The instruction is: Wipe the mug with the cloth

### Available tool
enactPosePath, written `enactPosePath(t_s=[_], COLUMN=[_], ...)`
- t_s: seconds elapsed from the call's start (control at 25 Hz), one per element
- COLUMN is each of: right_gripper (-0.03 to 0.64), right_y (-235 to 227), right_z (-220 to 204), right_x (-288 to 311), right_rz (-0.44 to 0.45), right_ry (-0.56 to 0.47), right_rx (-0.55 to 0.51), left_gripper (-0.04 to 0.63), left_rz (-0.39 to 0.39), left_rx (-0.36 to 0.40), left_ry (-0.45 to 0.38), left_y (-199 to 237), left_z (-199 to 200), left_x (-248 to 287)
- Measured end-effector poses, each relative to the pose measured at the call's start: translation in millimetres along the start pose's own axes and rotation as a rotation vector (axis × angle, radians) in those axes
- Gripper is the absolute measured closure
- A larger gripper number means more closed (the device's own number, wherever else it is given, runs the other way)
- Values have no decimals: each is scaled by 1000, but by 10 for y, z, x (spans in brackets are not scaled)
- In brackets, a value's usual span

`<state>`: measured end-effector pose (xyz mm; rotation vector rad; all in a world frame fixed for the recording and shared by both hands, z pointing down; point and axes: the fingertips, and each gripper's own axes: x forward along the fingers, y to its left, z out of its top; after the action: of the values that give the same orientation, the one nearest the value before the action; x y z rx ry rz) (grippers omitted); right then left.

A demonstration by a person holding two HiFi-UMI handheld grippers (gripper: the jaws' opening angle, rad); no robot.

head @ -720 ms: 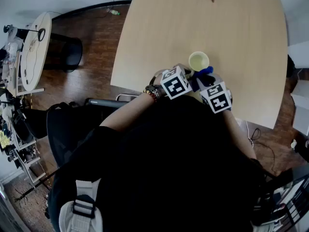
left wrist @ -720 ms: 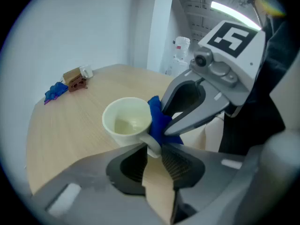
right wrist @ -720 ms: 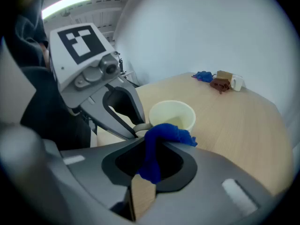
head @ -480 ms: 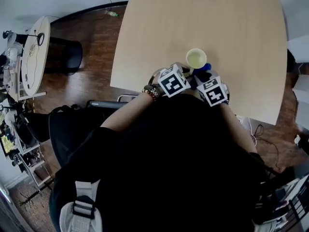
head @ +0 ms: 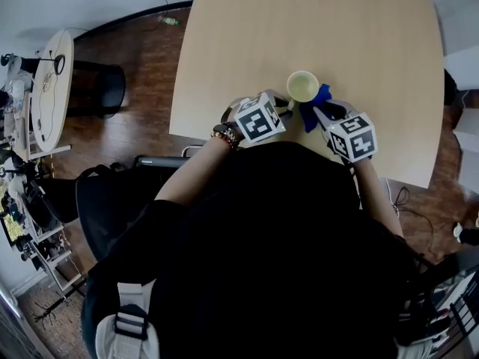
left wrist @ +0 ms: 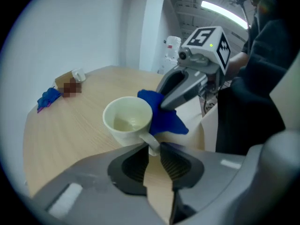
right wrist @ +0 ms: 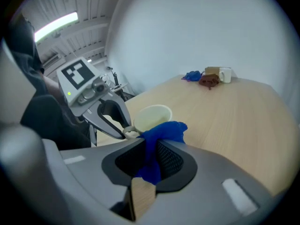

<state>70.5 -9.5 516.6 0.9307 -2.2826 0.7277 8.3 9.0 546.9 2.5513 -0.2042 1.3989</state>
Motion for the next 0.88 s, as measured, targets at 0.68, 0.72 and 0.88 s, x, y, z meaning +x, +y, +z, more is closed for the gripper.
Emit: enactPosePath(t_s=[0.68,0.72,0.88], right_gripper=[543,543,543], right_y=[-133,-129,-206], right_z=[-280,-254,-150], right_x=[295,272,66], right_rz=[-15,-5,4], right_ry=[147,135,57], right_rx=[0,8,69], left_gripper=[511,512,499], left_rz=[-114,-115,-13], left_rx=[225,227,306], left_ry=[104,103,88], left_y=[102,110,229], left_z=[-93,-88,-84], left_x=[-110,-121,-92])
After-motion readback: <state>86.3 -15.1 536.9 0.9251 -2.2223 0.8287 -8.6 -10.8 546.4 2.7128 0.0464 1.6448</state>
